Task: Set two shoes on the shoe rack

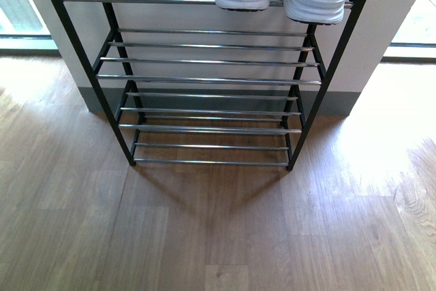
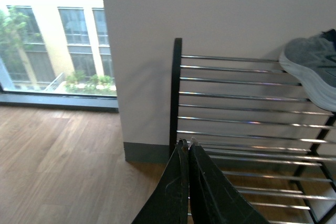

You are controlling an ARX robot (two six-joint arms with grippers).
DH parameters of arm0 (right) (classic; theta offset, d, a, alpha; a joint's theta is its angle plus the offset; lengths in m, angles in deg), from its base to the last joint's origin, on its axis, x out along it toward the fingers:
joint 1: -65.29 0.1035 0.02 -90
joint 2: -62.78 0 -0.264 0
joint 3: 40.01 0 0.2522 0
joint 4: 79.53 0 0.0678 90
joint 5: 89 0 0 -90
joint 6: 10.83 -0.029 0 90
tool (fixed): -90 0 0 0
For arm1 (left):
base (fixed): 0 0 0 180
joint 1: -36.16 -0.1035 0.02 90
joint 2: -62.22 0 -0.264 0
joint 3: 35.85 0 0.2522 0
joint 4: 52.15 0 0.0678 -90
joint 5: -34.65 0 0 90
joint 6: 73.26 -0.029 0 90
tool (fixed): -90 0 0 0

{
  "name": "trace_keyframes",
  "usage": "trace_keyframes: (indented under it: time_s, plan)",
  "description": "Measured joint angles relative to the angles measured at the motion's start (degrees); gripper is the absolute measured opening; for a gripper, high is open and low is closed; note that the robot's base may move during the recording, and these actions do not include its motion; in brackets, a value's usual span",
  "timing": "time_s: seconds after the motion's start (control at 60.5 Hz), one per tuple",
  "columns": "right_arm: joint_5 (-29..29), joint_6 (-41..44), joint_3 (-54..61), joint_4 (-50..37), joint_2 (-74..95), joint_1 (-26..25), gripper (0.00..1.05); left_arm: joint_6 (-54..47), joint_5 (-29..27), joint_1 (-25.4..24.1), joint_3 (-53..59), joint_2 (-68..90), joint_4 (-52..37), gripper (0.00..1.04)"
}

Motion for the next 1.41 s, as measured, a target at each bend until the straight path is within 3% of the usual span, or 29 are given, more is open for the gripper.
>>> trace_keyframes:
  time_s: [0.182,0.695,1.406]
  plan:
    - [0.0,0.0,0.0,0.0,0.0,0.0,0.96,0.0,0.3,-1.1,3.5,-3.9,-0.5,0.01]
    - [0.0,0.0,0.0,0.0,0.0,0.0,0.96,0.0,0.4,-1.1,5.5,-27.1,20.3,0.01]
    - [0.0,0.0,0.0,0.0,0.0,0.0,0.96,0.0,0.4,-1.1,5.5,-42.4,35.3,0.01]
